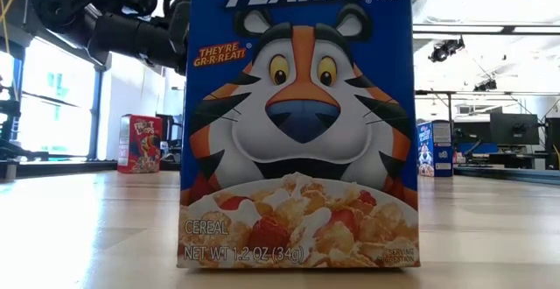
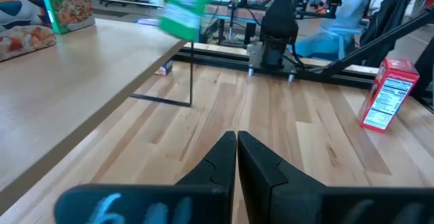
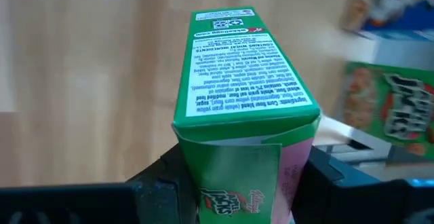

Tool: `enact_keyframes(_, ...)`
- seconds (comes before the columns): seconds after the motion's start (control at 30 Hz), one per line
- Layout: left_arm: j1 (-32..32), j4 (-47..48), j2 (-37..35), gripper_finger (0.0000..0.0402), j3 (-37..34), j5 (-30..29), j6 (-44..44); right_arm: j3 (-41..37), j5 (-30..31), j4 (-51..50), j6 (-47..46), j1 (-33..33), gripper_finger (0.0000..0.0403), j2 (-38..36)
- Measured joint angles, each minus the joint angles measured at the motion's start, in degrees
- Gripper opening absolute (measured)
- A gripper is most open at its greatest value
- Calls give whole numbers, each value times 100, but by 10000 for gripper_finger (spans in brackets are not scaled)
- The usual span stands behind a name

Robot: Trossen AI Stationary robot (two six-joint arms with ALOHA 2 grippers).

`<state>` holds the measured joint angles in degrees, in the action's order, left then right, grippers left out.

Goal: Stack cereal on shelf
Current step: Put the right green cereal box on the shelf in front of the other green cereal box

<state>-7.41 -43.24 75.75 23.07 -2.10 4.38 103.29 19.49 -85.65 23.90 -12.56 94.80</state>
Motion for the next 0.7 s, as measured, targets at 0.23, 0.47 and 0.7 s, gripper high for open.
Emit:
enact_keyframes(0.23,75,2,1,7,0,36,-106,905,-262,-242,508,-814,151,762)
enact_keyframes(0.47,84,4,0,7,0,60,-160,1138,146,-176,567,-940,151,925)
enact_keyframes(0.7,82,6,0,7,0,62,-162,1138,230,-195,567,-1027,151,919)
